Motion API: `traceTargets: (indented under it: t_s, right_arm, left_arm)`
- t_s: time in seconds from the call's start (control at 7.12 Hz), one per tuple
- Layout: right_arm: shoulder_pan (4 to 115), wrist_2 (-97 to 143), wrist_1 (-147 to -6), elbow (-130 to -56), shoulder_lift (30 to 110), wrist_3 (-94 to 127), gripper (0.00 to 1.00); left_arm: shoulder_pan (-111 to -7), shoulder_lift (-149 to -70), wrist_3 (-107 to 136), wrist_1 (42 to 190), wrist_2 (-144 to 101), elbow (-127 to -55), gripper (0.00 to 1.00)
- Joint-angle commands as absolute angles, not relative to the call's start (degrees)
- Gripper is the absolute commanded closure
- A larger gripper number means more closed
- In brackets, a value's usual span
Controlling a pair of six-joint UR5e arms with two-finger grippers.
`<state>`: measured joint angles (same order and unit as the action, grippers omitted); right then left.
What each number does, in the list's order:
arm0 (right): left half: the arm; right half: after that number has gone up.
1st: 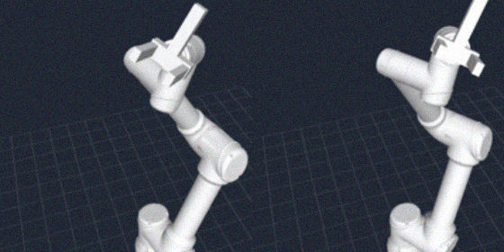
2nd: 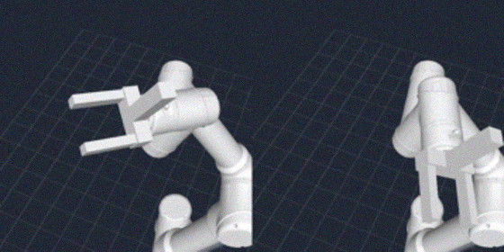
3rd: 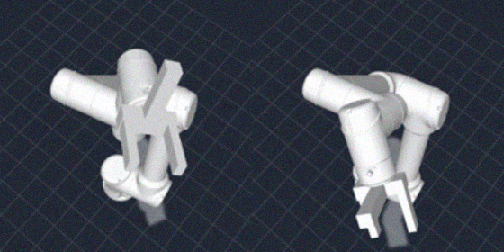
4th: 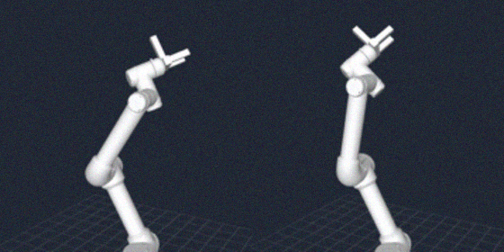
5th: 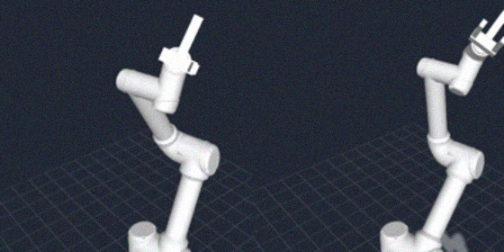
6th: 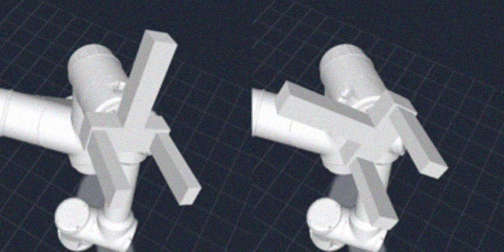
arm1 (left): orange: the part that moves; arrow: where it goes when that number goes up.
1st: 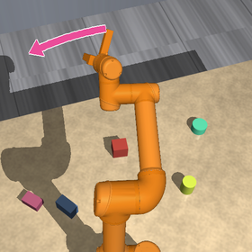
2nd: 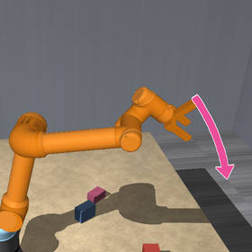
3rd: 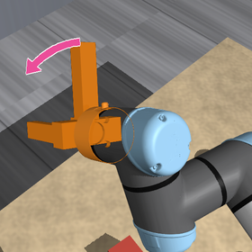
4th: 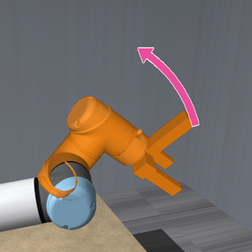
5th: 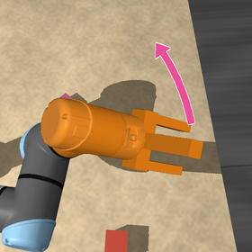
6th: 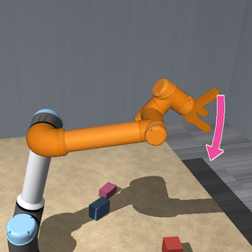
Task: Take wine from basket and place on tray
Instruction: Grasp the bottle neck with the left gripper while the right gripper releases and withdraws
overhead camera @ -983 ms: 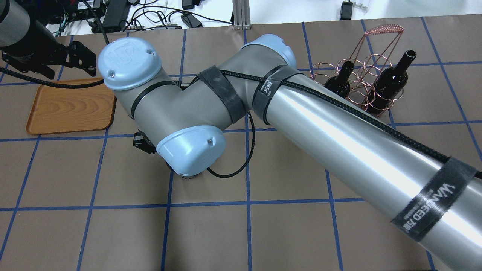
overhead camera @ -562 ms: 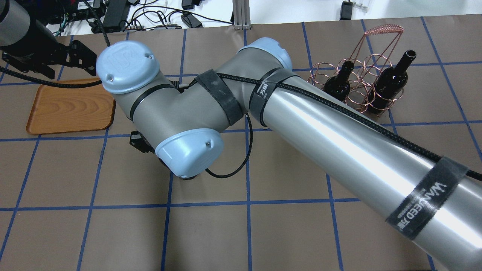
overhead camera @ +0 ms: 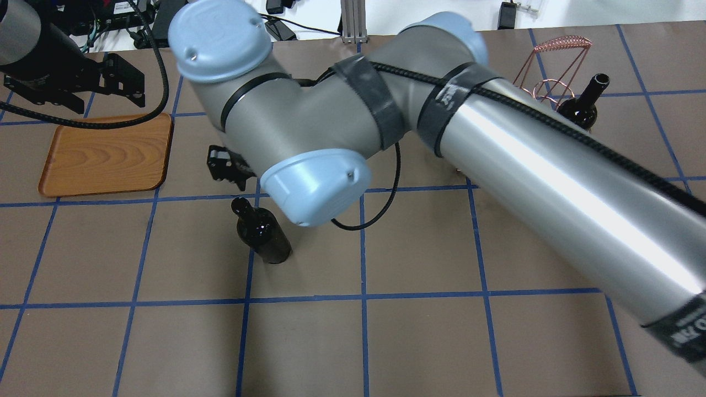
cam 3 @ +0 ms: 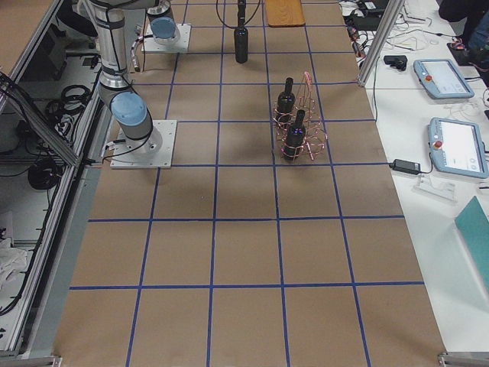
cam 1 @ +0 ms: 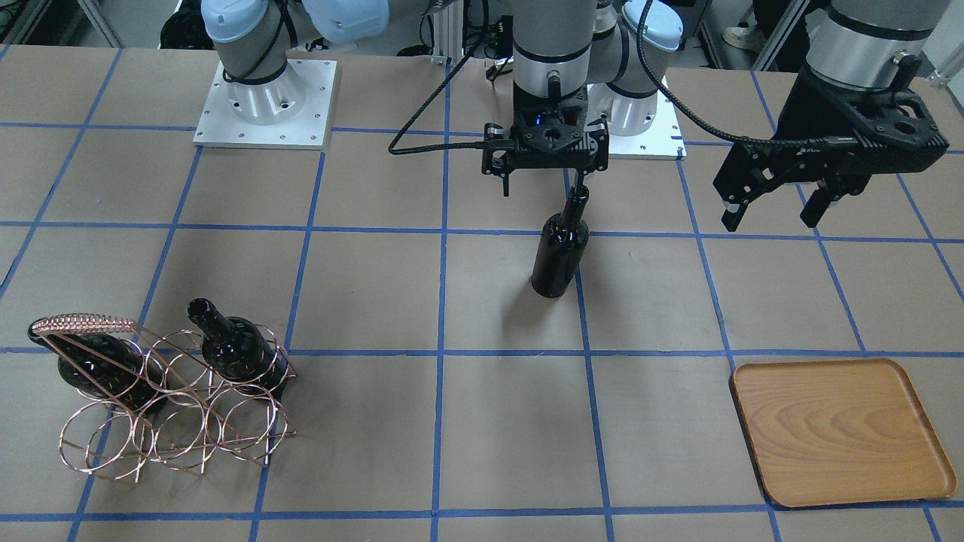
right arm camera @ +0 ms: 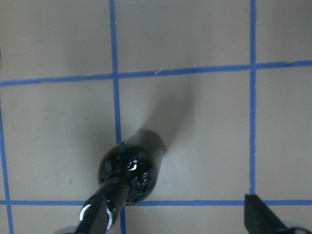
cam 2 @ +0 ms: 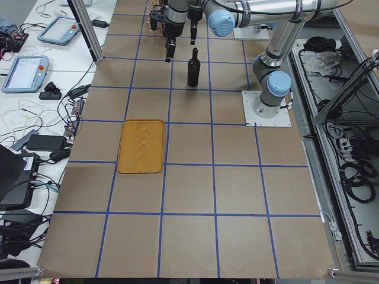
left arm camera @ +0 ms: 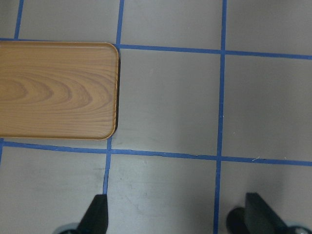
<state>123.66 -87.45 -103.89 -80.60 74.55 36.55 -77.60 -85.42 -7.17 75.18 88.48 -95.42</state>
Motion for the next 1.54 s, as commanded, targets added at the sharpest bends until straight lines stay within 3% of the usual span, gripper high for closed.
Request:
traceTargets:
  t_s: [0.0,0.28,0.56,0.84,1.12,1.4]
  right_arm:
    - [113.0,-91.5,-100.5,-80.6,79.0,22.5,0.0]
    - [101.9,-91.4,-100.4,-80.8,79.2,12.9,0.0]
    - [93.5,-91.8,-100.1,-81.5,79.5,0.7,0.0]
    - [92.3,-91.7,-99.2,-83.7,83.7,0.6,0.0]
    - [92.4,-90.0,-100.0,-91.6,88.2,1.1,0.0]
    - [92.1,-89.9,-100.2,-91.7,88.8,0.7,0.0]
  left_arm:
    - [-82.3,-85.2,0.1,76.1,88.4,-95.5,0.0]
    - [-91.6,-86.1,11.7,76.4,88.9,-96.0,0.0]
    - [-95.4,-86.7,13.5,76.6,88.9,-101.1,0.0]
    - [-95.4,-87.1,12.9,76.6,89.0,-105.0,0.0]
    - [-95.4,-87.9,14.3,76.9,88.5,-105.8,0.0]
    - [-95.8,-89.1,14.3,77.8,88.5,-106.2,0.0]
